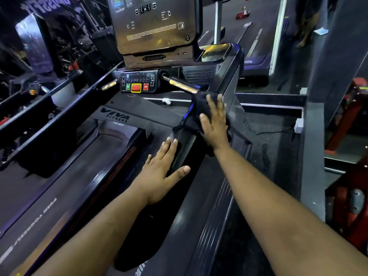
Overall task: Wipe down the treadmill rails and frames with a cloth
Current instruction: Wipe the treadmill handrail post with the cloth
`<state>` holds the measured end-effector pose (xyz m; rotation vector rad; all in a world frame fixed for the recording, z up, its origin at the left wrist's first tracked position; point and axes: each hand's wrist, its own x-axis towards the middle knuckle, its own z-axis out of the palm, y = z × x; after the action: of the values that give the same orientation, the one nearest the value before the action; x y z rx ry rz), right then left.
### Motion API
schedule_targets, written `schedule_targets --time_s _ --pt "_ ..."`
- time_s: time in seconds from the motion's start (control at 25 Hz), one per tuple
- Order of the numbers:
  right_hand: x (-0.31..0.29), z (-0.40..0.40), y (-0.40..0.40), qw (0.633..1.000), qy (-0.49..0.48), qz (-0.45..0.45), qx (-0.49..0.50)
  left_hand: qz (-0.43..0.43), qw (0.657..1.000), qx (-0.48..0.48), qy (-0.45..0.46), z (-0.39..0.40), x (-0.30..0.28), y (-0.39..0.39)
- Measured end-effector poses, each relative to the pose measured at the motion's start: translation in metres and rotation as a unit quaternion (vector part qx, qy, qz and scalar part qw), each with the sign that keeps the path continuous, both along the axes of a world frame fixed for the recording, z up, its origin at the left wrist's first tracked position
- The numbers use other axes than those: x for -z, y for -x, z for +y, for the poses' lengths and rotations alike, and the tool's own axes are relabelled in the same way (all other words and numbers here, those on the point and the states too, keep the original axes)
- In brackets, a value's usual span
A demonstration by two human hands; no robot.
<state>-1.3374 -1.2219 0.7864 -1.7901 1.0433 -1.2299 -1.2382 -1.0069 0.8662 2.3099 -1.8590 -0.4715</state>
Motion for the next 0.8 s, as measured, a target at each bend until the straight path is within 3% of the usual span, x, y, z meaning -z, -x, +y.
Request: schedule_targets --time_s 0.08,0.16,0.24,0.32,0.44,0.56,0.64,0.8 --pt "0.002 -0.003 -0.003 0.991 -0.093 -0.093 0.035 0.000 1.000 -0.002 0.002 0.000 0.000 -0.001" --pt "0.011 0.050 -0.007 0.965 -0.191 -0.181 0.013 0.004 1.000 -0.002 0.001 0.000 0.001 -0.002" --pt "0.019 0.117 -0.008 0.964 -0.186 -0.189 -0.023 0.001 1.000 0.002 0.007 -0.001 0.002 -0.003" --pt "0.019 0.132 -0.009 0.978 -0.138 -0.153 -0.034 -0.001 1.000 0.003 0.004 0.000 0.002 -0.004" --pt "0.000 0.045 -0.008 0.999 -0.033 -0.028 -0.014 -0.006 1.000 0.003 0.002 0.001 0.002 -0.003" --pt "-0.038 -0.039 -0.002 0.990 -0.058 0.127 -0.017 0.003 1.000 -0.001 0.004 0.002 0.001 -0.001" --pt "-0.053 -0.035 -0.007 0.976 -0.053 0.209 -0.021 0.007 1.000 -0.003 0.012 0.004 0.002 0.000" --pt "-0.046 0.000 -0.002 0.953 0.085 0.261 -0.127 0.008 1.000 0.001 0.010 0.003 0.001 -0.001"
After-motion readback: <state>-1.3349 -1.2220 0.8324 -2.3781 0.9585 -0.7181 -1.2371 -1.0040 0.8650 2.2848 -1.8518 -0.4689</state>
